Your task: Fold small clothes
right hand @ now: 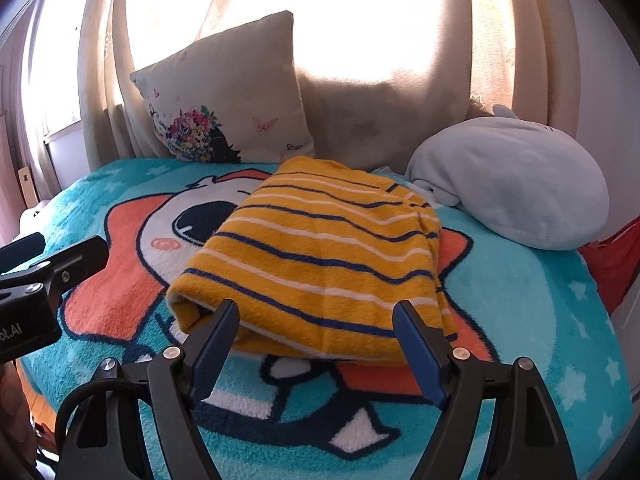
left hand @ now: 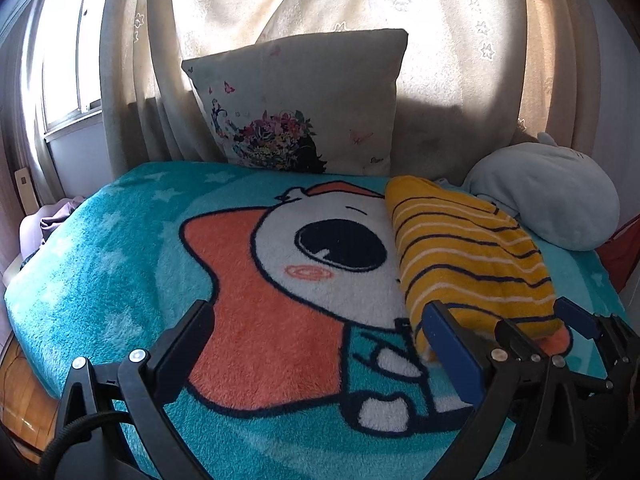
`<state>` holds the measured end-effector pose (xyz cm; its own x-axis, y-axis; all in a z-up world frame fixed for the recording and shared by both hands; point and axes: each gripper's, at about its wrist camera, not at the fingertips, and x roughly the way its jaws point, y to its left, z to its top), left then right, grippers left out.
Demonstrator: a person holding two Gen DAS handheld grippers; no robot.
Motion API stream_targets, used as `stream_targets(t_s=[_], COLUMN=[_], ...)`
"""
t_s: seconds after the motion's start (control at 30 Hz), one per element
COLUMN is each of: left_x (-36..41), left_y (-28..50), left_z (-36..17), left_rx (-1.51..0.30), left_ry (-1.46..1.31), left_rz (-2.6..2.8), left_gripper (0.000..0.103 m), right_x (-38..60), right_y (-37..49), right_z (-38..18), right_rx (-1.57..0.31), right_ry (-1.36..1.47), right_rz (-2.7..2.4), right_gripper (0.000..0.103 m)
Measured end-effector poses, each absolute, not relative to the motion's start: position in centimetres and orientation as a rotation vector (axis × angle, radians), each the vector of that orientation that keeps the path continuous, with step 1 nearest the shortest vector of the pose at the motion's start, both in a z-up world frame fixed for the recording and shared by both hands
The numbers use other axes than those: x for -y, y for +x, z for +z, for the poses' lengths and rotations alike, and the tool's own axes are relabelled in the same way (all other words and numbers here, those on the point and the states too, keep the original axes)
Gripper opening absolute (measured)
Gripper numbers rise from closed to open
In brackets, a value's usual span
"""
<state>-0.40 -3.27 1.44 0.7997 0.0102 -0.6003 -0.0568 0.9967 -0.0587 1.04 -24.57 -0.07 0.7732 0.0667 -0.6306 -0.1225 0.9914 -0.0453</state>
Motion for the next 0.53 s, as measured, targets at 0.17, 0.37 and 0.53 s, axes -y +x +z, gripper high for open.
stream_targets(t_s=[0.17, 0.37, 0.53], left_x=[2.2, 1.5, 1.5], left_y=[0.3, 0.5, 0.3], left_z=[0.8, 0.1, 0.2], left_rx=[-0.699, -0.721, -0.727], left_ry=[-0.152, -0.181, -0.165], left_rz=[-0.013, -0.009, -0.01], left_gripper=[0.103, 0.103, 0.103], right_x=[24.3, 24.0, 23.5], right_y=[1.3, 1.5, 1.9], right_z=[0.1, -0.1, -0.3], right_rx=[-0.679, -0.695, -0.716], right_ry=[-0.087, -0.093, -0.115], right_rz=[0.103, 0.096, 0.069], right_gripper=[0.083, 0.083, 0.083])
